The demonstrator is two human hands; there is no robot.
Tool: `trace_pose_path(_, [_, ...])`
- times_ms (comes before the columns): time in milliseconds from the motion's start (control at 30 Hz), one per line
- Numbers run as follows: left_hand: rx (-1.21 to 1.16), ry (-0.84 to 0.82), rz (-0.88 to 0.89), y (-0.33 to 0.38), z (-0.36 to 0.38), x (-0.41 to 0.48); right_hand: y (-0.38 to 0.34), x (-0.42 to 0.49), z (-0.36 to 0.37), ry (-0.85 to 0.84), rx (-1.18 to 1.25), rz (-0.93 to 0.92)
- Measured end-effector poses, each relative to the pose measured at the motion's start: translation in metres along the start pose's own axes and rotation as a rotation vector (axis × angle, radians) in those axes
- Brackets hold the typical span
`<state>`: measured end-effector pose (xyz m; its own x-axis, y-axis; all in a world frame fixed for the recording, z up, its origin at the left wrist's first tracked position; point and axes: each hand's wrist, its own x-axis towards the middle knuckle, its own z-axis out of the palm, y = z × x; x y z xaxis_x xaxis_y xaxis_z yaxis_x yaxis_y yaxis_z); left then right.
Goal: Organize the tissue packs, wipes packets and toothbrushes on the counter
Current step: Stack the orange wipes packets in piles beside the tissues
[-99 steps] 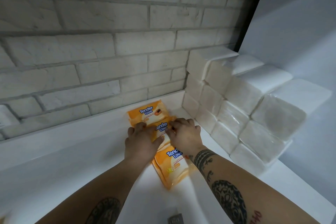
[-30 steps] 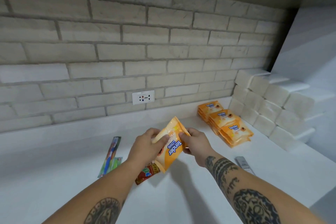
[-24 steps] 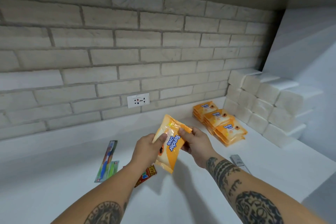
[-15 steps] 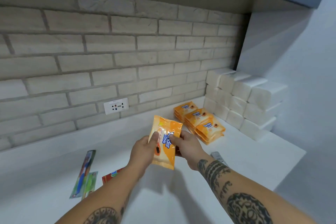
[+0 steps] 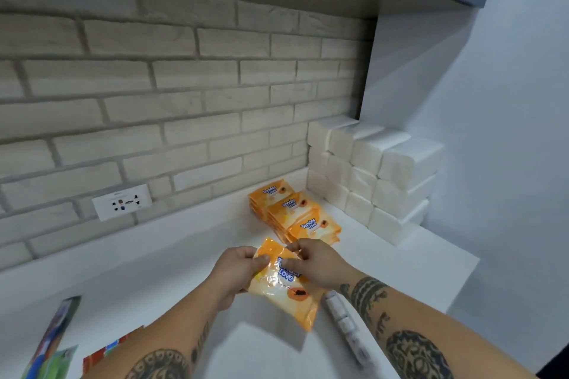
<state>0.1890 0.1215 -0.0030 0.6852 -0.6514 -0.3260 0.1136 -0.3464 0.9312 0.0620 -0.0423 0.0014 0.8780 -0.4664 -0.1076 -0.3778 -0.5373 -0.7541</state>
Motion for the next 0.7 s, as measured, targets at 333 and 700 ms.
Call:
trace_pose_path(333, [-0.413,0.221,-0.066,0.032,0.090,0.100,0.090,0.077,-0.070,0.220,0.539,0.240])
trace_pose_path(700, [-0.125,0.340,-0.021,0.021,0.118,0.159,0.120,0.152,-0.085,0.276,0.331,0.158])
